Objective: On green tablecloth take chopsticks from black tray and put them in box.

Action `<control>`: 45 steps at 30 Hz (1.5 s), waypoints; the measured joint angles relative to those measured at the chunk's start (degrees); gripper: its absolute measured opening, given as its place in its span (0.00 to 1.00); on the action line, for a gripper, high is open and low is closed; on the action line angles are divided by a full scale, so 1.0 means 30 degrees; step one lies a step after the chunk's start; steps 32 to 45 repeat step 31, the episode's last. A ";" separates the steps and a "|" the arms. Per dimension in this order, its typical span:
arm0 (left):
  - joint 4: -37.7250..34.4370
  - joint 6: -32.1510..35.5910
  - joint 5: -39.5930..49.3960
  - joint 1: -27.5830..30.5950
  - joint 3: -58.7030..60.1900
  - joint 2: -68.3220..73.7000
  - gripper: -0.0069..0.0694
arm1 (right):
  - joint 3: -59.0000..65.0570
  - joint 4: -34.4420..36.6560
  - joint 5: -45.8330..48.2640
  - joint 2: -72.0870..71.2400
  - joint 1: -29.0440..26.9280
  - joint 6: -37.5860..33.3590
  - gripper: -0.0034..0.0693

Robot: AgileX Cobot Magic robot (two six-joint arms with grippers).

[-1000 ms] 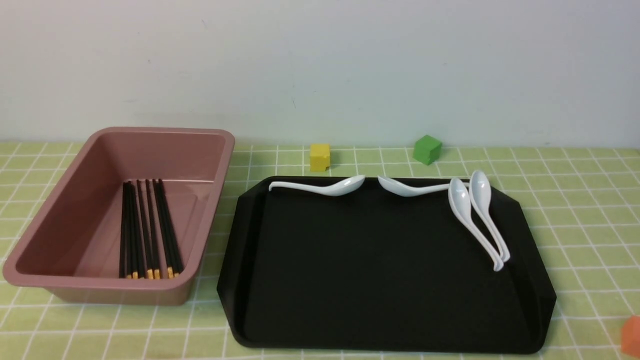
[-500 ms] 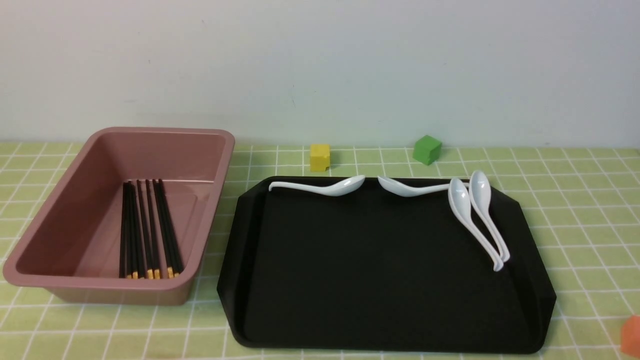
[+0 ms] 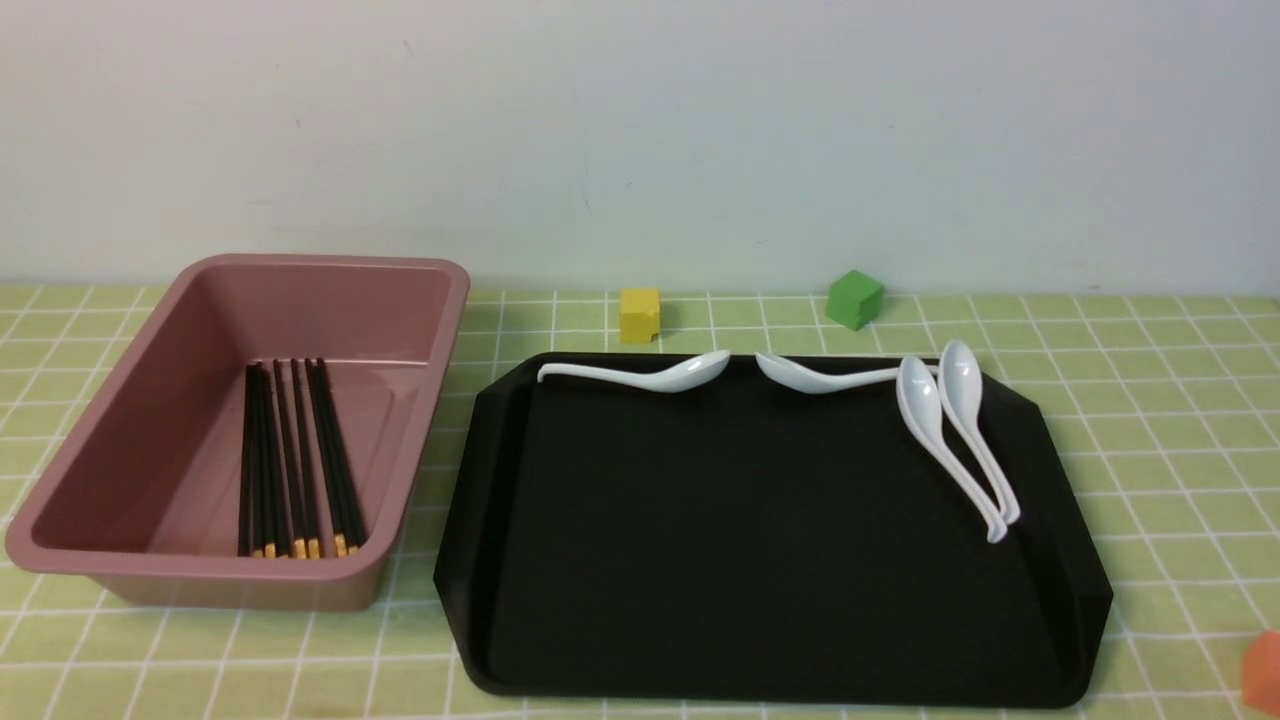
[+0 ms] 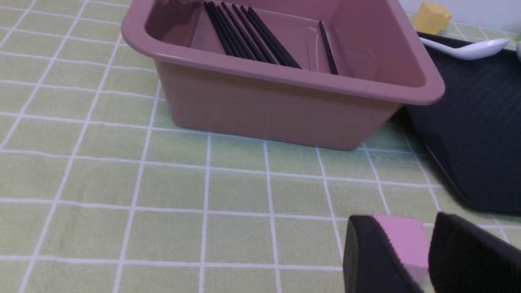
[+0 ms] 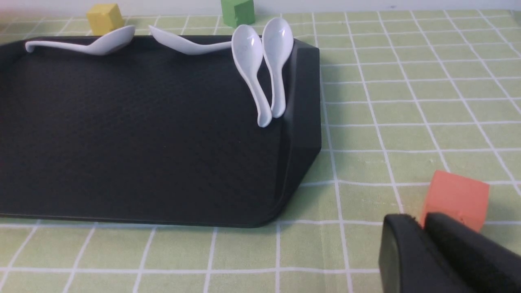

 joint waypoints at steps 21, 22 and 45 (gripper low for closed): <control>0.0000 0.0000 0.0000 0.0000 0.0000 0.0000 0.40 | 0.0000 0.0000 0.0000 0.0000 0.0000 0.0000 0.22; 0.0000 0.0000 0.0000 0.0000 0.0000 0.0000 0.40 | 0.0000 0.0000 0.0000 0.0000 0.0000 0.0000 0.22; 0.0000 0.0000 0.0000 0.0000 0.0000 0.0000 0.40 | 0.0000 0.0000 0.0000 0.0000 0.0000 0.0000 0.23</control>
